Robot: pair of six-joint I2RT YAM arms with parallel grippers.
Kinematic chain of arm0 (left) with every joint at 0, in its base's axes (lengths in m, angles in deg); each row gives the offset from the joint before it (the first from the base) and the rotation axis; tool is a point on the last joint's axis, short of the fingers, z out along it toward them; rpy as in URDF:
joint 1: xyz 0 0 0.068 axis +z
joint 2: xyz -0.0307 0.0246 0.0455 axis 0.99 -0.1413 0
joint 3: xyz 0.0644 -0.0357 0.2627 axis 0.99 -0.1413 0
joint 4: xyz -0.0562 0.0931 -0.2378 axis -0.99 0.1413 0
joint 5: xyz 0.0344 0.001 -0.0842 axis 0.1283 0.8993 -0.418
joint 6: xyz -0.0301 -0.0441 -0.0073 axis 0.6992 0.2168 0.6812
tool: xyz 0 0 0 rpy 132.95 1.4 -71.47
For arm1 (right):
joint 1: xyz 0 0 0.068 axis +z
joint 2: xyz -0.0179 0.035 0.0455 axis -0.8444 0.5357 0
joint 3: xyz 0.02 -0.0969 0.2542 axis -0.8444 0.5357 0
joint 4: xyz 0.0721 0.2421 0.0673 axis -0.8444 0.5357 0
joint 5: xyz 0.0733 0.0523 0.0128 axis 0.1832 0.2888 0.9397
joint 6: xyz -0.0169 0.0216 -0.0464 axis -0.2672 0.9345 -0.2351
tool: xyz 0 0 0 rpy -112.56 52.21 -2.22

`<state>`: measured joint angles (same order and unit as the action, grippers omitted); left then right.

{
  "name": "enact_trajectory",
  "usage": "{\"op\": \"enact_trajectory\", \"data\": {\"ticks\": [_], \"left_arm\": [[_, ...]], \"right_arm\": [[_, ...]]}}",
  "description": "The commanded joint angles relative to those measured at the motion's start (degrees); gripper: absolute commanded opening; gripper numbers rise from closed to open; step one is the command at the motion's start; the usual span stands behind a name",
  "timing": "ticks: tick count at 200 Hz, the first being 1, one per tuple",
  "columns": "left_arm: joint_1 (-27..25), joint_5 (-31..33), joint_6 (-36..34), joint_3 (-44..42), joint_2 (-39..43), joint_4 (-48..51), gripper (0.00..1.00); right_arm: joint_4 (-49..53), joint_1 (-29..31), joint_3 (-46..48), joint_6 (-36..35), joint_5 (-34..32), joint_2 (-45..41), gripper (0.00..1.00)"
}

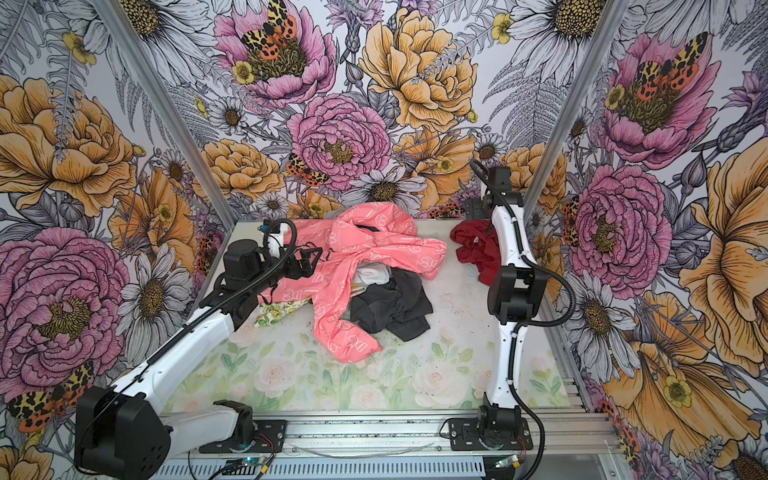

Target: Pick out a specific cloth from the pile

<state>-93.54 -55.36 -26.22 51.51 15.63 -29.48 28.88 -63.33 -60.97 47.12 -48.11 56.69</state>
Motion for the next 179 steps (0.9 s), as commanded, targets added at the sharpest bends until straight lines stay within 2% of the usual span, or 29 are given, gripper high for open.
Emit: {"op": "enact_trajectory", "data": {"ticks": [1,34,69,122,152,179], "left_arm": [[3.3,4.6,2.3,-1.4,2.0,-2.9,0.99],[5.8,10.7,1.8,-3.2,3.5,-3.5,0.99],[5.8,16.3,0.0,-4.2,3.6,-2.2,0.99],[5.1,19.7,0.0,-5.5,1.7,-3.7,0.99],[4.7,21.7,-0.4,-7.5,1.0,-6.4,0.99],[4.3,23.7,-1.5,-9.8,0.5,-9.4,0.99]], "right_arm": [[-3.3,1.5,1.1,4.3,4.2,-5.2,0.99],[-10.7,3.8,8.7,6.7,5.1,-11.0,0.99],[-23.2,4.7,23.4,7.8,6.1,-21.2,1.0],[-45.4,5.0,54.9,10.7,5.5,-42.9,0.99],[-53.0,5.3,69.2,10.2,3.6,-53.8,1.0],[-55.4,5.5,79.1,8.9,1.7,-62.2,0.99]]}}
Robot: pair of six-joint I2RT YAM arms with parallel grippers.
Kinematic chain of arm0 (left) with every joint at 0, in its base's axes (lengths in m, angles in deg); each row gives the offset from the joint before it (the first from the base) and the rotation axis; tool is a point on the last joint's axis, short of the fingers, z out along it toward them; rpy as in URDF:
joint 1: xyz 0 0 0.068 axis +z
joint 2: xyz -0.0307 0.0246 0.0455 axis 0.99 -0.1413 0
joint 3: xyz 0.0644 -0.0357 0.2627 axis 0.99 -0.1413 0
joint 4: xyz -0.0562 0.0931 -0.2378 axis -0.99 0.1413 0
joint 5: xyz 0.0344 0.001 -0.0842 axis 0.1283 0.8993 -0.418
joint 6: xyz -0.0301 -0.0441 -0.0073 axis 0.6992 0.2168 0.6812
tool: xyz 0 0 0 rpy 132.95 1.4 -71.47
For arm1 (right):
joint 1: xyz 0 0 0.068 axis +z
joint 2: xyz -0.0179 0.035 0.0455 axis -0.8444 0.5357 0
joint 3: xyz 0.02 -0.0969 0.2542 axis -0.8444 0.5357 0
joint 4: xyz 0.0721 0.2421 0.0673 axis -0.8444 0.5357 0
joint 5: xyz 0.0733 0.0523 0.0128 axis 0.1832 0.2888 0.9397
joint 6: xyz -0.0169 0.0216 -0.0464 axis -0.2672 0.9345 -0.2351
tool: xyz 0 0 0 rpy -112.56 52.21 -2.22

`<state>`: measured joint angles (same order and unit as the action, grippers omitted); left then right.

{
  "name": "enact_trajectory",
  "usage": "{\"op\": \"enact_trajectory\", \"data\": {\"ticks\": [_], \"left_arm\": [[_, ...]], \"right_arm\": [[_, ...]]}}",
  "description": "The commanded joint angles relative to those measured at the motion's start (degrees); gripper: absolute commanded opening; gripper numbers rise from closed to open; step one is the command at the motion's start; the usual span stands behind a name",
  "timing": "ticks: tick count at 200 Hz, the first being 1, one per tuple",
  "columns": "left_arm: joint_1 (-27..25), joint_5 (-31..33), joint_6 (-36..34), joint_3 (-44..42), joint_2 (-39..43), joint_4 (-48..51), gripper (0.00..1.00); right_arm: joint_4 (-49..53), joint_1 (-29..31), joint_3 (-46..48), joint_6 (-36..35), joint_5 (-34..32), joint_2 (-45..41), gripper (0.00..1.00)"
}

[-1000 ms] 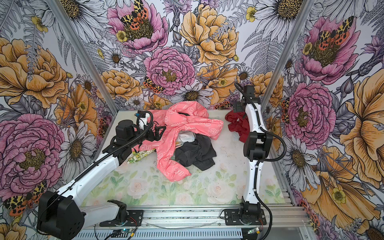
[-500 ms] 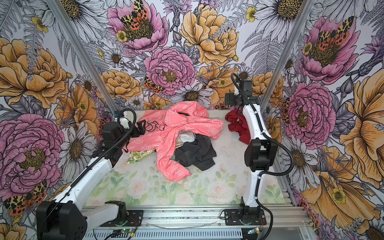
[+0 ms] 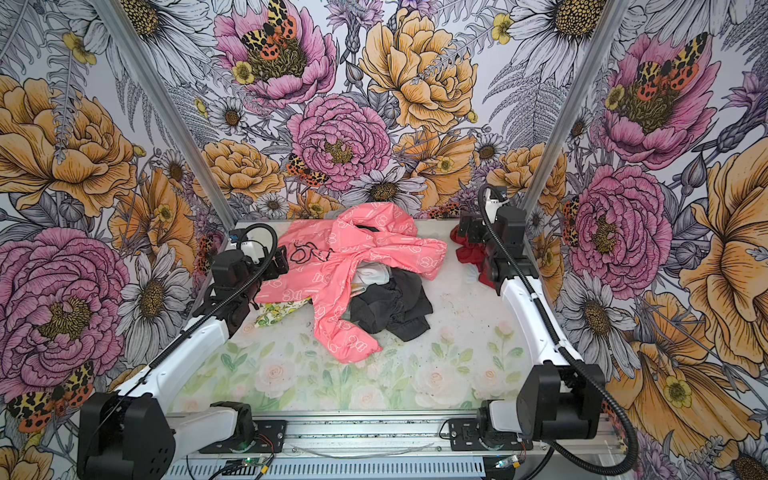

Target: Pick out a specific cloth from the pile

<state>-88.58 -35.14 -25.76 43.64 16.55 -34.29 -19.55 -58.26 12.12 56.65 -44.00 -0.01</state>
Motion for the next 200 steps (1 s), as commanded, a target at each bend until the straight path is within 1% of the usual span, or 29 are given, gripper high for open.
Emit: {"op": "enact_trajectory", "data": {"ticks": [1,18,31,35,49,69,89,100,110,126,140,169,182,190,200], "left_arm": [[-0.7,3.5,-2.1,-2.1,-0.5,-4.7,0.99],[-0.6,5.2,-3.1,-4.1,-1.4,-7.4,0.99],[0.0,5.3,-3.6,-4.9,-2.3,-8.4,0.99],[0.1,7.1,-3.6,-5.2,-2.5,-8.7,0.99],[0.5,8.5,-4.5,-6.9,-3.3,-11.0,0.99],[0.8,10.6,-6.0,-10.2,-4.6,-16.9,0.99],[1.5,11.8,-7.0,-12.3,-6.9,-21.2,0.99],[2.4,11.4,-6.8,-10.6,-7.7,-17.9,0.99],[2.8,11.9,-7.8,-11.1,-8.3,-18.8,0.99],[2.8,13.3,-8.9,-13.4,-9.1,-23.0,0.99],[2.8,13.3,-9.5,-14.5,-10.2,-25.4,0.99],[2.2,13.3,-11.8,-18.9,-13.2,-36.7,0.99],[2.1,13.3,-12.7,-21.3,-14.7,-43.4,0.99],[2.0,12.8,-13.0,-21.9,-16.1,-45.9,0.99],[1.9,11.6,-13.6,-22.4,-18.1,-49.0,0.99]], "right_arm": [[-7.0,0.5,6.4,-0.6,-2.5,-5.8,0.99],[-8.8,0.6,12.5,-1.1,-4.5,-10.2,0.99],[-10.0,0.6,17.0,-1.3,-6.1,-13.2,0.99],[-10.3,0.6,18.1,-1.3,-6.5,-14.1,0.99],[-11.0,0.6,22.3,-2.5,-7.5,-16.4,0.99],[-12.1,0.6,27.0,-4.5,-9.7,-18.1,0.99],[-14.6,0.5,30.8,-3.6,-11.8,-18.4,1.0],[-17.4,0.5,32.9,-2.7,-12.8,-17.5,1.0],[-18.9,0.5,34.4,-2.0,-13.9,-16.2,0.99],[-22.1,0.5,37.3,-1.6,-14.6,-13.8,0.99],[-26.7,0.5,40.5,-1.5,-15.0,-12.0,1.0],[-36.4,0.5,45.7,-1.4,-14.3,-7.2,1.0],[-43.7,0.5,48.6,-1.6,-14.4,-5.3,1.0],[-47.8,0.5,49.6,-1.8,-13.9,-3.9,0.99],[-49.2,0.5,49.4,-2.2,-12.4,-2.4,1.0]]}}
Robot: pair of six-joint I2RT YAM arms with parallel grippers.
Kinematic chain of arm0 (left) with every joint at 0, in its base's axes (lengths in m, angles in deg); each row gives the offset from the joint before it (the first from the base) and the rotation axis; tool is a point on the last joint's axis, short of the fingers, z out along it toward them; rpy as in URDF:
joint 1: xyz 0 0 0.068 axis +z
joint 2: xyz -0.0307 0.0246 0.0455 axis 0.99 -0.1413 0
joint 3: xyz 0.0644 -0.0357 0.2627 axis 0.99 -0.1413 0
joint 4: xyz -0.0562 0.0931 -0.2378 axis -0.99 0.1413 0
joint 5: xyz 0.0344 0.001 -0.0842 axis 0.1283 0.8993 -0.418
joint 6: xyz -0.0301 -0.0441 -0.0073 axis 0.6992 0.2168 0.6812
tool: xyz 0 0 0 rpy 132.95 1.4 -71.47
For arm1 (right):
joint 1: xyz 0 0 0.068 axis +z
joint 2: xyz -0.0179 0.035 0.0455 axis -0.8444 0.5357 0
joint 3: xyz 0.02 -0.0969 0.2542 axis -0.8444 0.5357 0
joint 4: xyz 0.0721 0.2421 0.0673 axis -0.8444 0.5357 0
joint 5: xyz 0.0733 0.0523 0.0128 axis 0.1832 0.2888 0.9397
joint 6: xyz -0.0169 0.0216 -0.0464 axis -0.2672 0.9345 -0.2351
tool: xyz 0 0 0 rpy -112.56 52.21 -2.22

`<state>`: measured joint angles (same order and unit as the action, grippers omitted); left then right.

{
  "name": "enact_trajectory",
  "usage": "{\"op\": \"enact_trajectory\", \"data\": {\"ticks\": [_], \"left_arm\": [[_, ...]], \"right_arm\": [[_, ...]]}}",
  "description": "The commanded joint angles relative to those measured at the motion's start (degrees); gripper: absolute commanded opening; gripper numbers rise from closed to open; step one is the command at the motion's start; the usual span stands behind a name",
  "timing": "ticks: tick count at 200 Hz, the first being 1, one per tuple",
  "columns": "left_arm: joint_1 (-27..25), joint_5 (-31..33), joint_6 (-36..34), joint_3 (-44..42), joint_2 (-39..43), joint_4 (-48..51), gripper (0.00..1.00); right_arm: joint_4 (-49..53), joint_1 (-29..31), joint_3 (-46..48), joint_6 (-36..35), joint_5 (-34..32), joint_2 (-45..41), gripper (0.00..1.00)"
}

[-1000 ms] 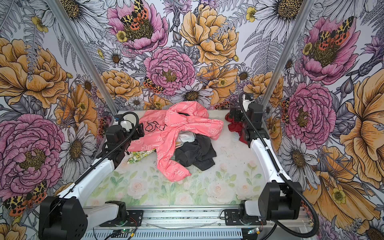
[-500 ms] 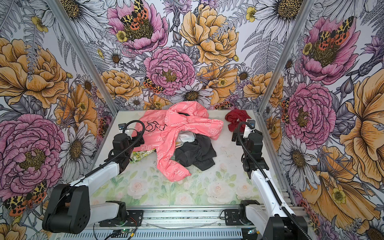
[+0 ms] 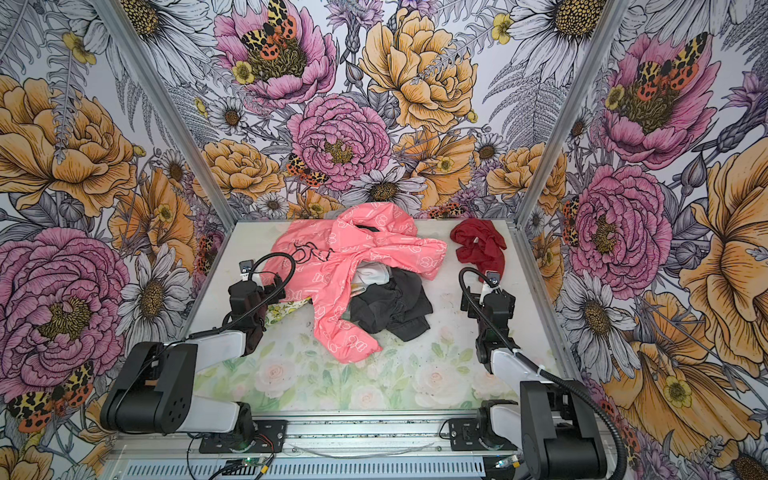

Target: Pick out a specific cloth from the pile

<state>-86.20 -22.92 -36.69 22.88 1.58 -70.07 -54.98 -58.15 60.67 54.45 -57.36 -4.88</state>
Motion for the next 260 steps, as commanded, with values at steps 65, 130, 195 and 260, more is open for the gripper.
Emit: {"op": "enact_trajectory", "data": {"ticks": [65,130,195,260], "left_arm": [[3.3,-8.7,-0.5,-1.1,-5.9,-13.4,0.99],[3.5,-8.9,-0.5,-0.9,-6.1,-13.3,0.99],[3.8,-9.4,-0.4,-1.1,-5.9,-13.6,0.99],[3.8,-9.4,-0.5,-1.2,-5.9,-13.7,0.99]], "right_arm": [[-28.3,0.8,0.1,-0.6,3.2,17.0,0.99],[-16.4,-1.6,-7.4,1.0,7.8,19.0,0.99],[-16.7,-1.4,-7.0,1.0,7.7,18.6,0.99],[-16.3,-1.5,-7.3,0.9,7.7,18.7,1.0]]}}
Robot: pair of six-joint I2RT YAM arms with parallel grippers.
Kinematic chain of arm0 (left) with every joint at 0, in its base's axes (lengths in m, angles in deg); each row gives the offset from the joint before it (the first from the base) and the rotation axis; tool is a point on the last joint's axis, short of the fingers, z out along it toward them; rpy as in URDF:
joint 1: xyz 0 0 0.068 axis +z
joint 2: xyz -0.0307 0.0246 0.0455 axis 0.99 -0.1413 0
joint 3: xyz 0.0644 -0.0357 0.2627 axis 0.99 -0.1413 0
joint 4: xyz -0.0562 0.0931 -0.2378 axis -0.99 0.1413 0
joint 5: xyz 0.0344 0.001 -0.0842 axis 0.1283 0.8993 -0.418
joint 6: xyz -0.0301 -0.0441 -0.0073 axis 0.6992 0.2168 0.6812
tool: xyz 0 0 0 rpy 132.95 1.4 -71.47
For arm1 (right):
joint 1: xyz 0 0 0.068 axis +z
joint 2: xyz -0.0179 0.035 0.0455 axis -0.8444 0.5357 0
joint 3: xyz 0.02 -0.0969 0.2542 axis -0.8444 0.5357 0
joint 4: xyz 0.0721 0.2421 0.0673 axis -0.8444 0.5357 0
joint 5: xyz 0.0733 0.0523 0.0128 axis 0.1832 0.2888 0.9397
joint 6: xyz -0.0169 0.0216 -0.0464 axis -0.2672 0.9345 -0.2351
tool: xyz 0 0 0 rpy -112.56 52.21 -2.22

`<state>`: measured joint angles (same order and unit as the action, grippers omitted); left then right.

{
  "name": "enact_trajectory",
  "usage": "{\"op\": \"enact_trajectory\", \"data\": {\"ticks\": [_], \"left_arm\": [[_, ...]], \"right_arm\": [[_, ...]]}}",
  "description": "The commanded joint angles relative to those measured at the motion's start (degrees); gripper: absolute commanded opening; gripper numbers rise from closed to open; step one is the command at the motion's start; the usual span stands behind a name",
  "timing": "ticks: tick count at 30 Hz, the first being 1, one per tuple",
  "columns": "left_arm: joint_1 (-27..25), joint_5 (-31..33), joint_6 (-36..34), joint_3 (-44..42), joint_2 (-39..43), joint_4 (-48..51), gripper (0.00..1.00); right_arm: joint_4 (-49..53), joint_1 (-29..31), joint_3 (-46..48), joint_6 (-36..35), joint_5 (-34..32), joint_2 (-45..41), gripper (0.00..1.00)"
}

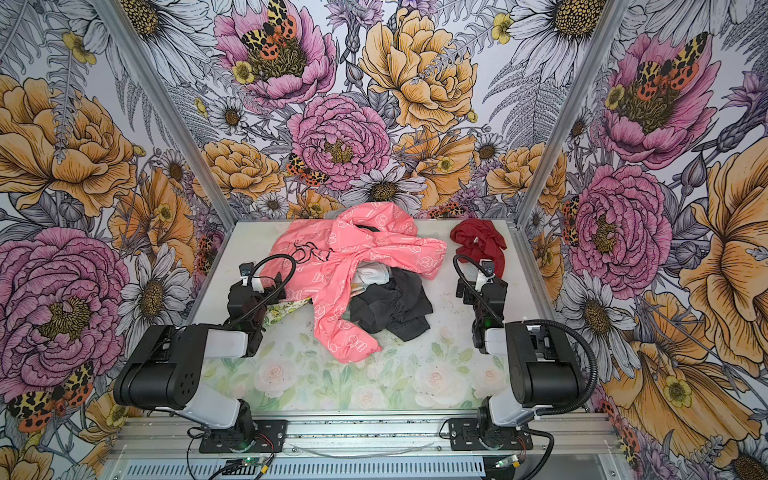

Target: Pick out a specific cloth from the pile

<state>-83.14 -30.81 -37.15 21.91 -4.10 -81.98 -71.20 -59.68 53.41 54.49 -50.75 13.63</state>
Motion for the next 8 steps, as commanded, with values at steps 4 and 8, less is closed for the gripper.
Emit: {"op": "enact_trajectory", "data": {"ticks": [4,8], "left_arm": [[0.7,-1.5,0.0,-0.2,-0.3,-1.8,0.99],[0.7,-1.5,0.0,-0.2,-0.3,-1.8,0.99]], "right_arm": [[0.2,0.0,-0.3,0.9,1.0,0.2,1.0],[-0.6,0.1,0.3,0.9,1.0,0.0,1.0]]}}
